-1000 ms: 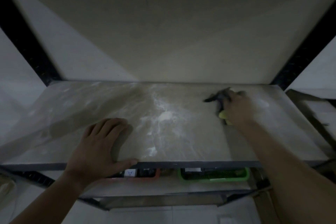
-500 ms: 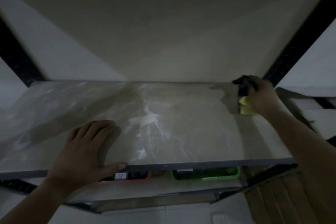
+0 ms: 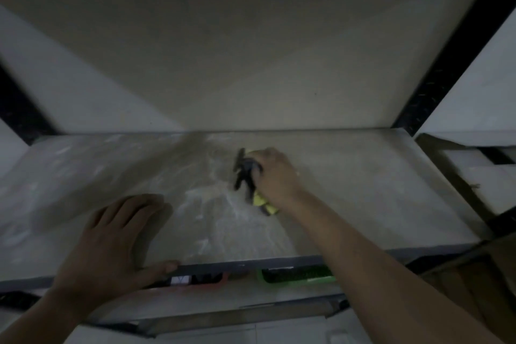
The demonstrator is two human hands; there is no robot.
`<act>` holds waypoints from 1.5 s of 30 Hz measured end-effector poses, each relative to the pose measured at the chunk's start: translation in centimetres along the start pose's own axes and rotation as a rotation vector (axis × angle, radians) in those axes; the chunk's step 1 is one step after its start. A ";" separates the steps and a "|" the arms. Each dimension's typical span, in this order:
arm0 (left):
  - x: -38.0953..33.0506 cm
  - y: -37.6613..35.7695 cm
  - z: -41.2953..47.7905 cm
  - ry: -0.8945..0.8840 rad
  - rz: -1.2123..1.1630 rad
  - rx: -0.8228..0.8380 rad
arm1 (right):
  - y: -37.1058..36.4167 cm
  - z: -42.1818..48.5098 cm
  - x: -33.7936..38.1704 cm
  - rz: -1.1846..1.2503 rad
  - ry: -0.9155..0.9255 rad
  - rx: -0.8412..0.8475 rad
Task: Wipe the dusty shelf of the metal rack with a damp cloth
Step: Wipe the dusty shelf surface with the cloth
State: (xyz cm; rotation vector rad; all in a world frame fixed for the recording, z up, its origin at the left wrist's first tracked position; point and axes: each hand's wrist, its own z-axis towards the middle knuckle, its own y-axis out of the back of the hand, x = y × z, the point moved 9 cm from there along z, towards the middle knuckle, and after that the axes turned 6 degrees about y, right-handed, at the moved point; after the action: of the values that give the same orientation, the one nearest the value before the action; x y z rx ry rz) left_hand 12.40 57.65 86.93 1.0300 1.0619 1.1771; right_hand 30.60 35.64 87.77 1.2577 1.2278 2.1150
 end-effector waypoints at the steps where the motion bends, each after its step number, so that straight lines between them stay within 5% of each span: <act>1: -0.1 0.1 0.0 -0.007 0.006 -0.005 | -1.2 0.0 1.7 0.047 0.007 0.069; 3: -0.1 0.2 0.0 -0.013 0.013 -0.015 | -0.7 0.3 2.2 0.203 -0.017 0.099; 8: 0.3 0.0 -0.2 0.012 0.001 0.000 | 11.6 -0.3 -8.3 0.012 -0.094 -0.327; 12: 0.3 0.1 -0.2 0.011 -0.025 -0.001 | 12.0 -1.6 -17.0 -0.428 -0.325 -0.080; 15: 0.3 0.3 -0.1 0.006 -0.035 -0.016 | 9.5 -1.9 -16.5 -0.494 -0.464 -0.064; 20: 0.6 -0.2 -0.3 0.036 -0.044 0.021 | 3.1 0.9 -4.8 -0.317 -0.084 -0.187; 24: 0.6 -0.1 -0.3 0.044 -0.066 0.025 | -2.5 0.7 4.4 -0.088 0.215 0.004; 27: 0.8 -0.2 -0.3 0.059 -0.082 0.025 | -0.2 2.6 3.0 0.051 0.186 -0.077; 30: 0.7 -0.3 -0.3 0.048 -0.084 0.015 | 3.0 5.0 -2.4 -0.101 -0.006 -0.238; 35: 0.7 0.0 -0.2 0.021 -0.092 -0.004 | 0.7 7.6 -4.2 -0.293 -0.161 -0.104; 39: 0.7 0.2 -0.1 0.017 -0.100 -0.020 | -1.0 7.5 0.1 -0.298 -0.041 -0.089; 42: 0.7 0.1 -0.1 0.028 -0.115 -0.012 | -3.5 7.1 5.7 -0.067 0.206 0.100; 45: 0.6 0.2 -0.2 0.030 -0.116 -0.023 | -3.4 8.8 7.0 -0.005 0.214 0.189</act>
State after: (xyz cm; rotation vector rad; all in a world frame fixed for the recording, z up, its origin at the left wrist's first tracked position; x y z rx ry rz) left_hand 12.26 58.31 87.02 0.9232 1.1146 1.1108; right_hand 34.02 46.59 90.34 1.1228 1.5508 2.2181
